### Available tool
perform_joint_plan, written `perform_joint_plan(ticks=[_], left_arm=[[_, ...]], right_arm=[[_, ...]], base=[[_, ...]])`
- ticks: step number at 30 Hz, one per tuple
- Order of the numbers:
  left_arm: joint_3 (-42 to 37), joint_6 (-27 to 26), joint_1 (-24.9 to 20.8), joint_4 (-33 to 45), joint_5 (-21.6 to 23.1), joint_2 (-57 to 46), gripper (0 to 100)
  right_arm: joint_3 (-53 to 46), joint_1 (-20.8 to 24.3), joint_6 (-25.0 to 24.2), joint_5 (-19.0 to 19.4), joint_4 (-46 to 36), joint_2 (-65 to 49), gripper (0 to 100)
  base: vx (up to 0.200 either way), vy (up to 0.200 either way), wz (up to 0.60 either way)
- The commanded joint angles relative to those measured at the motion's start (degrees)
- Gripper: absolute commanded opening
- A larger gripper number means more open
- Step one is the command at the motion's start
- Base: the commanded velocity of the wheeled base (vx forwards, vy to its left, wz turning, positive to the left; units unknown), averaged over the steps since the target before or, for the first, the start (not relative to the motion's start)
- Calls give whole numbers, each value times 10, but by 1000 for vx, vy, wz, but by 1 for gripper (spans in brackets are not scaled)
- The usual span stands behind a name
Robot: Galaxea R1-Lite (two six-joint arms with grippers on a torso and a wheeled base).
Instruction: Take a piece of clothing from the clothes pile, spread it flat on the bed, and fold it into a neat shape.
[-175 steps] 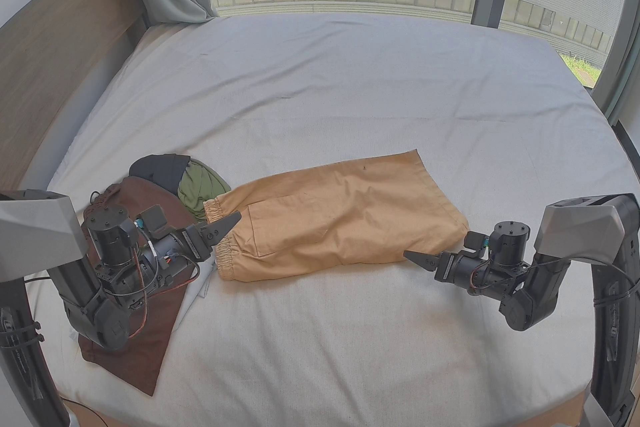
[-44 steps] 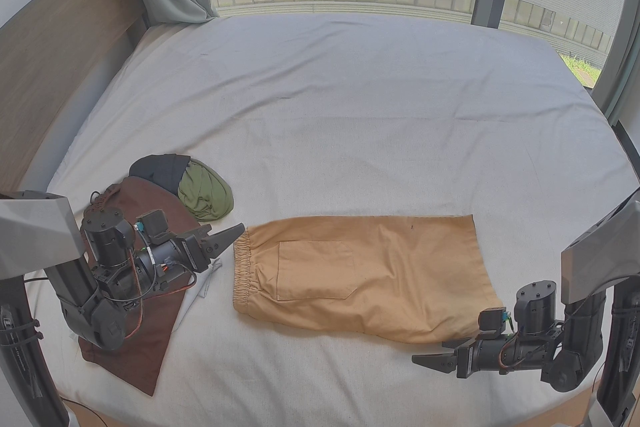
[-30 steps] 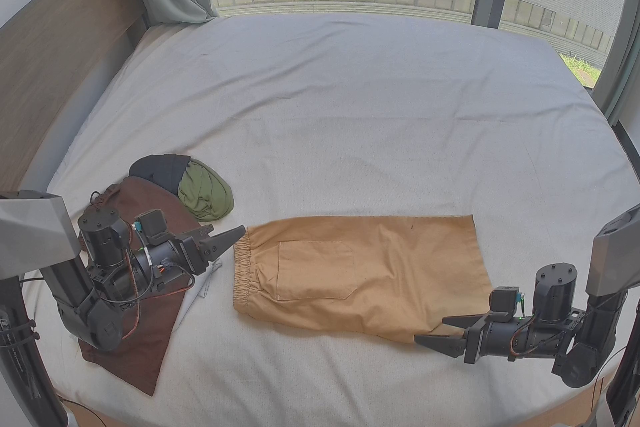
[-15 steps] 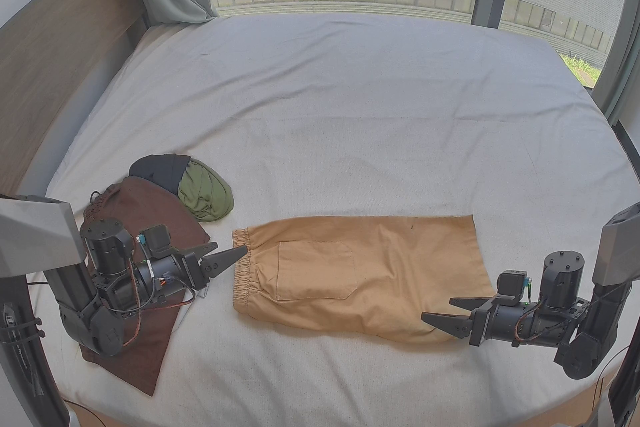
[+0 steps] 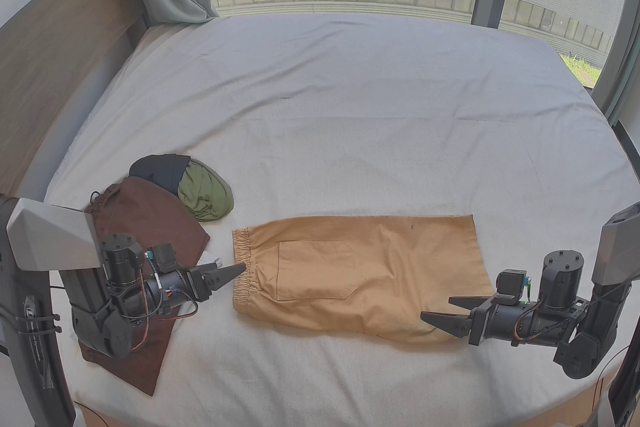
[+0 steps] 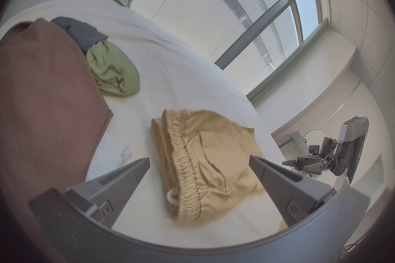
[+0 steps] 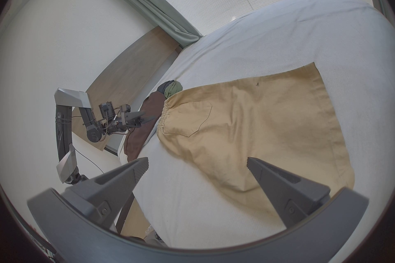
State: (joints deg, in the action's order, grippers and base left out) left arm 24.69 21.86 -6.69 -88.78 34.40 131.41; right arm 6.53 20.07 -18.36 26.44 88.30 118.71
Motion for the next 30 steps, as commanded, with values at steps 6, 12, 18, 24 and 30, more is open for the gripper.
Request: perform_joint_plan(ticks=[6, 12, 18, 24, 30], left_arm=[[7, -1, -2, -1, 0, 63, 100], [14, 4, -8, 0, 0, 79, 100], [33, 64, -24, 0, -1, 95, 100], [46, 141, -41, 0, -1, 95, 100], [65, 216, -51, 0, -1, 96, 100]], right_arm=[[5, 3, -1, 0, 0, 3, 100], [4, 5, -1, 0, 0, 3, 100], [12, 7, -2, 0, -1, 3, 100], [12, 6, -3, 0, -1, 4, 100], [13, 7, -3, 0, 0, 13, 100]], base=[[0, 0, 0], [0, 0, 0], [0, 0, 0], [0, 0, 0], [0, 0, 0]])
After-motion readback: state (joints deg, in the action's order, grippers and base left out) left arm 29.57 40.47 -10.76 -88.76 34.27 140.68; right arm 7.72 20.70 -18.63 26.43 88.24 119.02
